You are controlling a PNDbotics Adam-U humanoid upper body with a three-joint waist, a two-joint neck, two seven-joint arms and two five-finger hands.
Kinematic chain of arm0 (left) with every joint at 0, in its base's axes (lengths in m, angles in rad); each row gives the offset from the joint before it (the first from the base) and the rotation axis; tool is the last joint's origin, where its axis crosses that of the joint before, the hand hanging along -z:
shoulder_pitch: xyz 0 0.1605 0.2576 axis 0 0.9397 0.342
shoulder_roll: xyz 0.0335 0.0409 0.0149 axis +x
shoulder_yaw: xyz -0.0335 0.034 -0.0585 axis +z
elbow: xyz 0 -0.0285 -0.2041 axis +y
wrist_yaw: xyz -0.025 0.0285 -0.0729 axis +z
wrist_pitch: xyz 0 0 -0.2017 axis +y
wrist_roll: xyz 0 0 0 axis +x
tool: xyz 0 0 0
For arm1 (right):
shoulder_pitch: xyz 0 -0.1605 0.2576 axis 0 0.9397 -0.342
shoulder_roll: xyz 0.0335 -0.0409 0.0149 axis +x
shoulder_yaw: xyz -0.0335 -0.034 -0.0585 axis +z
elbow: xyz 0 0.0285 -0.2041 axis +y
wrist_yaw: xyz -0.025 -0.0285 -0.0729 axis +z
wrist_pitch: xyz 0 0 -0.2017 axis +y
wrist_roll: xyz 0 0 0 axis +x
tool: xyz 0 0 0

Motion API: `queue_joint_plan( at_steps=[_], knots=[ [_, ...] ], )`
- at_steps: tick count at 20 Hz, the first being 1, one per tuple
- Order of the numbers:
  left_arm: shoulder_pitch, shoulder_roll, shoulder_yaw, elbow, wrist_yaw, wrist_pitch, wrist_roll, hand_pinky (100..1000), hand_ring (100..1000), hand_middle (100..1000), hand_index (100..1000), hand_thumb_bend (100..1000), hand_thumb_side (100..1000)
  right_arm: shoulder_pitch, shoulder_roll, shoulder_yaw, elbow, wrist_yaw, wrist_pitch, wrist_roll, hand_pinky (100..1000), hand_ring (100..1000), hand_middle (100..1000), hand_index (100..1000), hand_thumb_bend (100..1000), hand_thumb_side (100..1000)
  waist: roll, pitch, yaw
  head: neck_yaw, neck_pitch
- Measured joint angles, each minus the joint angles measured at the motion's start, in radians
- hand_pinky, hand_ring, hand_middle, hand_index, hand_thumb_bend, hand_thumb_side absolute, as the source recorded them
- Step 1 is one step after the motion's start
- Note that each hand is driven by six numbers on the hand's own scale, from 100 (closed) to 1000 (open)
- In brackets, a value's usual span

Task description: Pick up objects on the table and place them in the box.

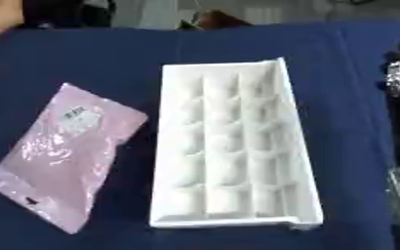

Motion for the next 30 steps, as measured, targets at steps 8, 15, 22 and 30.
queue_joint_plan(
  at_steps=[8, 15, 22, 30],
  knots=[
    [0.002, 0.000, 0.000, 0.000, 0.002, -0.008, -0.009, 542, 666, 793, 941, 383, 895, 0.003, 0.000, 0.000, 0.000, 0.000, 0.000, 0.000, 804, 850, 832, 944, 100, 847, 0.000, 0.000, 0.000, 0.000, 0.000],
    [0.002, 0.044, 0.000, -0.018, -0.054, -0.031, -0.076, 626, 708, 817, 935, 678, 885, 0.003, 0.000, 0.000, 0.000, 0.000, 0.000, 0.000, 804, 850, 833, 944, 100, 846, 0.000, 0.000, -0.002, 0.000, 0.000],
    [-0.006, 0.361, -0.045, -0.099, -0.330, -0.063, -0.383, 717, 737, 829, 923, 911, 851, 0.005, -0.001, 0.000, 0.000, 0.000, 0.000, 0.001, 804, 849, 833, 945, 100, 846, 0.017, -0.001, -0.007, 0.000, -0.001],
    [-0.038, 0.456, -0.088, -0.098, -0.426, -0.090, -0.542, 725, 742, 832, 920, 935, 856, 0.006, -0.001, 0.000, 0.000, 0.000, 0.001, 0.003, 804, 849, 832, 945, 100, 846, 0.013, -0.002, -0.012, 0.000, -0.010]
  ],
)
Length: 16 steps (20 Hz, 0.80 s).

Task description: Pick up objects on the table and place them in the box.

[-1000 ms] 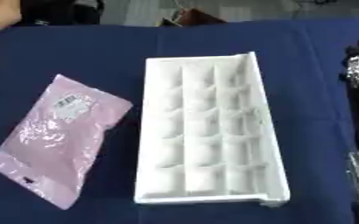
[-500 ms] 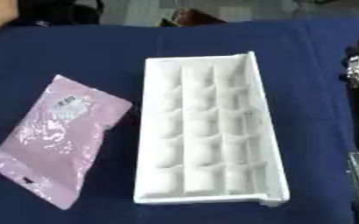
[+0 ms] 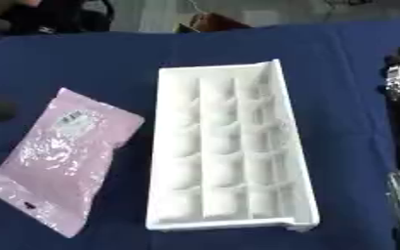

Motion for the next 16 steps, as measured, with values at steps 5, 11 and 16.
queue_joint_plan(
  at_steps=[5, 11, 16],
  knots=[
    [-0.012, 0.015, -0.010, 0.000, -0.007, -0.009, -0.025, 730, 744, 833, 918, 940, 861, 0.000, 0.000, 0.000, 0.000, 0.000, 0.000, 0.000, 803, 849, 832, 945, 100, 846, 0.000, 0.000, 0.000, 0.000, 0.000],
    [-0.056, 0.088, -0.047, 0.013, -0.017, -0.028, -0.078, 748, 754, 851, 939, 956, 859, 0.000, 0.000, 0.001, 0.000, 0.000, 0.000, 0.001, 803, 849, 832, 945, 100, 846, 0.001, -0.002, -0.001, 0.000, 0.000],
    [-0.168, 0.176, -0.131, 0.042, -0.104, -0.082, -0.182, 776, 773, 865, 941, 979, 855, 0.004, -0.001, 0.006, 0.001, 0.000, -0.002, 0.007, 803, 849, 832, 945, 100, 846, 0.008, -0.012, -0.002, 0.001, 0.001]
  ],
)
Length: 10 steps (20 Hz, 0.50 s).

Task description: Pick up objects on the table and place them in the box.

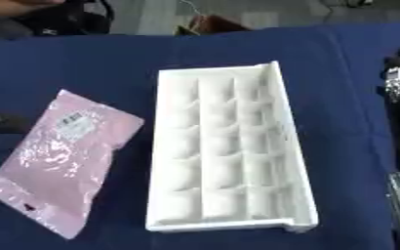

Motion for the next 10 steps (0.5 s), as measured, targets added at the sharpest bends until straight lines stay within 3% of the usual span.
queue_joint_plan(
  at_steps=[10],
  knots=[
    [-0.096, -0.018, -0.101, 0.107, -0.066, -0.082, -0.100, 758, 757, 863, 938, 986, 856, 0.001, -0.007, 0.001, 0.005, 0.000, 0.001, 0.004, 803, 849, 832, 945, 100, 846, -0.001, 0.000, -0.004, 0.001, 0.001]
  ],
)
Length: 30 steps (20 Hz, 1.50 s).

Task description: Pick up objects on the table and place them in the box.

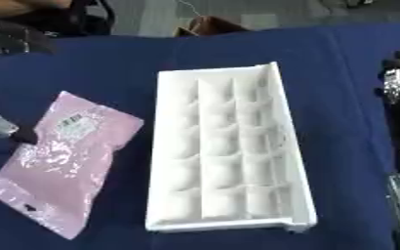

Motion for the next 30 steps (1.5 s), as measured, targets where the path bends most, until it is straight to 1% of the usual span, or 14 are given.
queue_joint_plan(
  at_steps=[6, 16, 24, 30],
  knots=[
    [-0.006, -0.030, -0.019, 0.043, -0.001, -0.008, -0.006, 734, 752, 861, 944, 981, 864, 0.000, 0.000, 0.001, 0.000, 0.000, 0.000, 0.000, 803, 849, 832, 945, 100, 846, -0.001, 0.000, -0.001, 0.000, 0.001],
    [0.003, -0.088, -0.018, 0.091, -0.008, 0.007, 0.039, 700, 737, 855, 943, 998, 859, 0.000, 0.000, 0.002, 0.000, 0.000, 0.000, 0.000, 804, 850, 833, 946, 100, 846, -0.012, 0.000, -0.001, 0.007, 0.001],
    [0.042, -0.136, 0.013, 0.105, -0.023, 0.030, 0.081, 684, 724, 847, 936, 1000, 855, 0.000, 0.001, 0.002, 0.000, 0.000, 0.000, 0.000, 804, 850, 833, 946, 100, 846, -0.020, 0.001, -0.006, 0.017, 0.001],
    [0.050, -0.147, 0.018, 0.112, -0.038, 0.032, 0.085, 692, 730, 845, 931, 1000, 847, 0.000, 0.001, 0.002, 0.000, 0.000, 0.000, 0.000, 804, 850, 833, 946, 100, 846, -0.025, 0.002, -0.006, 0.017, 0.004]
  ],
)
